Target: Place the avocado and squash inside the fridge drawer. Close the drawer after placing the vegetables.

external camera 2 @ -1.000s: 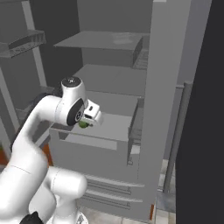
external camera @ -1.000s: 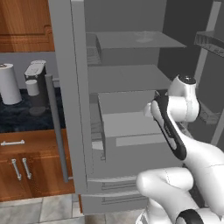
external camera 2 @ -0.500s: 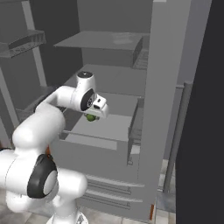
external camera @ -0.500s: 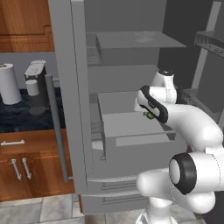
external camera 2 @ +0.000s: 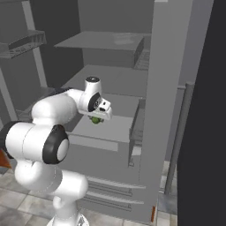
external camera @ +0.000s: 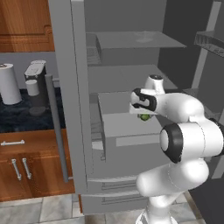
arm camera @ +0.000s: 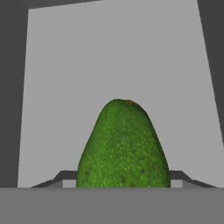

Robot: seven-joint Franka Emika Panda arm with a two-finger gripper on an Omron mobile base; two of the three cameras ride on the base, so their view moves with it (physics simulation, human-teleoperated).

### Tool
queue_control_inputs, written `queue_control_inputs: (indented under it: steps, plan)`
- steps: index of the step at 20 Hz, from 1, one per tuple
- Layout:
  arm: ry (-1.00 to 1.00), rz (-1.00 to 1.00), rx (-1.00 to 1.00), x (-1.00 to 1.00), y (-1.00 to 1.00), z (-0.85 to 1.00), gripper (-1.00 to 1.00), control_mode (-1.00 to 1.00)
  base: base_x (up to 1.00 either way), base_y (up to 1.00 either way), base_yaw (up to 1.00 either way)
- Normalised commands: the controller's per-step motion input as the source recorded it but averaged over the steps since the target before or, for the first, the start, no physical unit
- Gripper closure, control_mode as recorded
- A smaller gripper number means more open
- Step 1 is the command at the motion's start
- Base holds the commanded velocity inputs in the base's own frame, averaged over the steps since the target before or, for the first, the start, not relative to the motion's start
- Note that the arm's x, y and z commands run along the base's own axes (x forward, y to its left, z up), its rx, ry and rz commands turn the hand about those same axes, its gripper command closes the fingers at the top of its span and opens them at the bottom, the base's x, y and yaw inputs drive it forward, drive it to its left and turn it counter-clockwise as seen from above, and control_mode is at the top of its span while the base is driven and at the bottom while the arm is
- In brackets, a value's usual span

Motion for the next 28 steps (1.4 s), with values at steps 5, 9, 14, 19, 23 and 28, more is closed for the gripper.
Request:
queue_control_inputs:
  steps: [5, 9, 14, 19, 23, 28]
  plan:
    - [-0.01, 0.07, 0.00, -0.02, 0.20, -0.32, 1.00, -1.00, 0.00, 0.00, 0.00]
    - [-0.05, 0.06, 0.00, -0.13, 0.11, -0.32, 1.00, -1.00, 0.00, 0.00, 0.00]
    - [-0.02, 0.08, 0.00, -0.07, 0.13, -0.34, 1.00, -1.00, 0.00, 0.00, 0.00]
    - [0.01, 0.13, 0.00, 0.00, 0.18, -0.29, 1.00, -1.00, 0.00, 0.00, 0.00]
    - [0.06, 0.12, -0.02, 0.00, 0.19, -0.18, 1.00, -1.00, 0.00, 0.00, 0.00]
    - [0.00, 0.07, -0.01, -0.41, 0.05, -0.05, 1.00, -1.00, 0.00, 0.00, 0.00]
